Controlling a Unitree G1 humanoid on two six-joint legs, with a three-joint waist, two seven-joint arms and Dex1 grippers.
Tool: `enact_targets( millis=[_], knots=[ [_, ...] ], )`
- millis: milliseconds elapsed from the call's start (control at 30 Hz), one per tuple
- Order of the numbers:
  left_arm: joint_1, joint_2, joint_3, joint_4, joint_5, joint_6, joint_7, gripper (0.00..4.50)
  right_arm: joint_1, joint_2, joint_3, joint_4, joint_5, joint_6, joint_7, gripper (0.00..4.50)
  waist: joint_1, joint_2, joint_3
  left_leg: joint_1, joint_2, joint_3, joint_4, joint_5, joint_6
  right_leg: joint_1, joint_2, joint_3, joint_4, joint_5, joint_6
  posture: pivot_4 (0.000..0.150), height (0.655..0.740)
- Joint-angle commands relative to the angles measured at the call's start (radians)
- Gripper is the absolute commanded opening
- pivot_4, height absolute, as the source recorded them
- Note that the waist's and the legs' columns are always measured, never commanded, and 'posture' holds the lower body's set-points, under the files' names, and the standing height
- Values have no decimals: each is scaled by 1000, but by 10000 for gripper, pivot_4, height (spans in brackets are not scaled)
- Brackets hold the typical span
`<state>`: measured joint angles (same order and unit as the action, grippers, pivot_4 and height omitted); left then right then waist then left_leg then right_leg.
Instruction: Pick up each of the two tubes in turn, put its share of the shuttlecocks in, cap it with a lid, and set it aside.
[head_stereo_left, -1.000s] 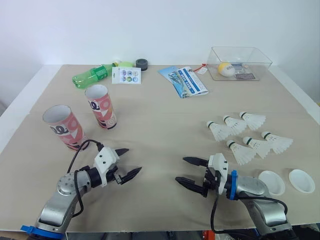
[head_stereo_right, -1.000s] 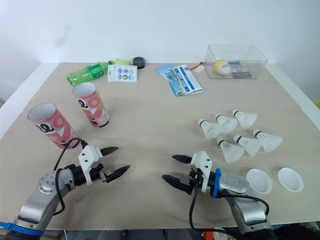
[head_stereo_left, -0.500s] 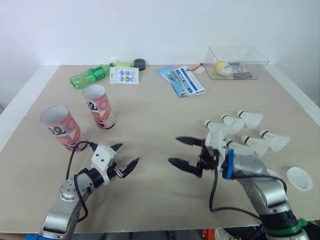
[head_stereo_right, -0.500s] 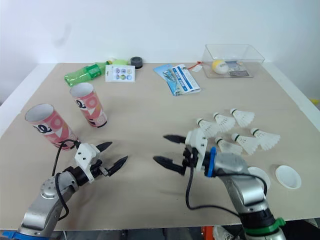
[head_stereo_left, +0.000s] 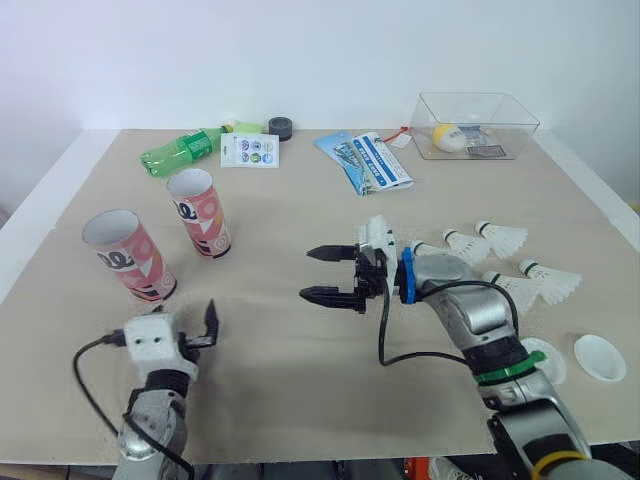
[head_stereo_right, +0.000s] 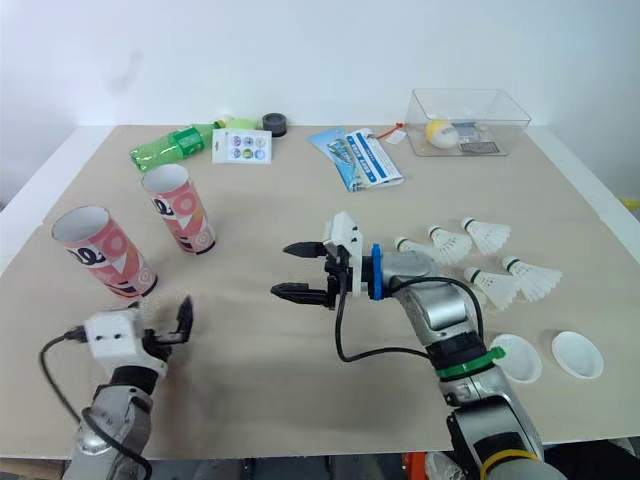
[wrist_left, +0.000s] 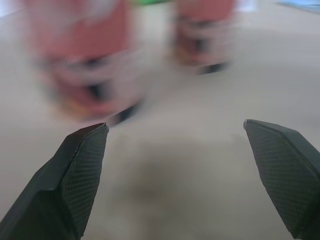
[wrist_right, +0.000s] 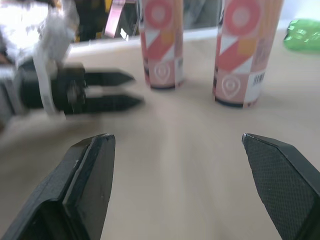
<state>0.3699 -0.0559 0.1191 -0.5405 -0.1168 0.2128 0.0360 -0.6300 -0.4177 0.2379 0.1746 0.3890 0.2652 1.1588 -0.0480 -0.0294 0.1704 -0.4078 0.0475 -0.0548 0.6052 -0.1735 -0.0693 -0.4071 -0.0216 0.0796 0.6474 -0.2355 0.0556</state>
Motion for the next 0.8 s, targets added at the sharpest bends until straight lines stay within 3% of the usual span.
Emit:
enact_targets(
  millis=[33, 233, 533, 800],
  knots=[
    [16, -17, 14, -43, -2, -35, 25, 45000, -40, 22, -19, 17, 0, -42, 34, 43637, 0, 0, 0, 0, 0, 0, 0, 0, 0, 0, 0, 0, 0, 0, 0, 1500, 7400],
    [-14, -7, 109, 9, -52, -48, 34, 45000, -44, 39, -25, 38, -10, -65, 51, 43637, -1, 0, 0, 0, 0, 0, 0, 0, 0, 0, 0, 0, 0, 0, 0, 1500, 7400],
    [-161, 180, 182, 186, -137, -40, -132, 45000, -24, 47, -25, 18, -27, -76, 36, 43637, -1, 0, 0, 0, 0, 0, 0, 0, 0, -1, 0, 0, 0, 0, 0, 1500, 7400],
    [-269, 257, 247, 333, -203, -38, -193, 45000, -2, 34, -38, -23, -32, -71, 12, 43637, 0, 0, 0, 0, 0, 0, -1, 0, 0, 0, 1, 0, 0, 0, 0, 1500, 7400]
  ],
)
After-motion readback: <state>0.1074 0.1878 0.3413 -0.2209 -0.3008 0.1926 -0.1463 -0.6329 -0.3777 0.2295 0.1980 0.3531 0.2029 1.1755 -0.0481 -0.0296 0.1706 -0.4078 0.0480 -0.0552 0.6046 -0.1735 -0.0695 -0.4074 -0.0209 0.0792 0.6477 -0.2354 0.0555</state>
